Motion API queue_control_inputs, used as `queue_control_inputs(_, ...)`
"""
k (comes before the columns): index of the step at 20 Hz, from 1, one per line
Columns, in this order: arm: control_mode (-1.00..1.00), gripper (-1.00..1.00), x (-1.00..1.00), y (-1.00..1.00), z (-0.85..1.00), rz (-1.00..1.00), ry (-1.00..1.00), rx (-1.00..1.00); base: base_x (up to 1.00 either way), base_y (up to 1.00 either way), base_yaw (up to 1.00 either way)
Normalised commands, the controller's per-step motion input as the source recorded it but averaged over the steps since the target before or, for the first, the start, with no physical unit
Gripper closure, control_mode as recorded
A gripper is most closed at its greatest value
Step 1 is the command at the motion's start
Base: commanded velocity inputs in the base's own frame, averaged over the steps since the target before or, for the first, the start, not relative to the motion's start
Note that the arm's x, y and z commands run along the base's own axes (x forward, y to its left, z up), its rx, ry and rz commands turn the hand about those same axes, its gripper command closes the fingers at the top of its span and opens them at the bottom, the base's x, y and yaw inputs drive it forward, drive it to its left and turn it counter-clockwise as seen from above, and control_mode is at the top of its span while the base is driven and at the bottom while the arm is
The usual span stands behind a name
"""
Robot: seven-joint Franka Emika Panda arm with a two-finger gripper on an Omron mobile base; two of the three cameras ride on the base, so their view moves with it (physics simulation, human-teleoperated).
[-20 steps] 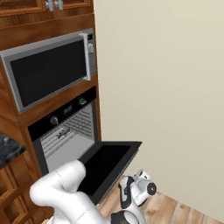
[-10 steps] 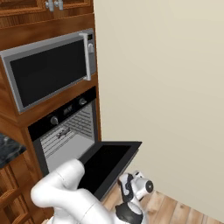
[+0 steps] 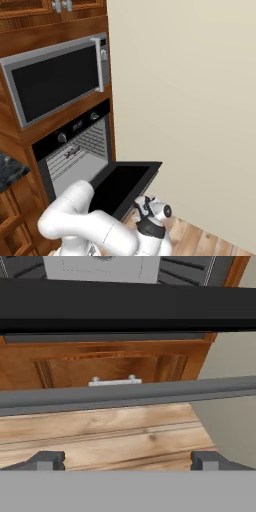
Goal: Place the fish on the rack of the oven, and slide the rack back inside. Close the oven door.
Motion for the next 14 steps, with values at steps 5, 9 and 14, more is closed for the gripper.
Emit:
queue_control_inputs(5, -1.00, -1.00, 0.44, 0.06, -1.00, 0.02, 0.00, 0.12, 0.00, 0.00, 0.00)
queue_control_inputs(9, -1.00, -1.00, 0.59, 0.06, -1.00, 0.03, 0.00, 0.13, 0.00, 0.00, 0.00)
queue_control_inputs(14, -1.00, -1.00, 0.54, 0.08, -1.00, 0.03, -0.03, 0.16, 0.00, 0.00, 0.00)
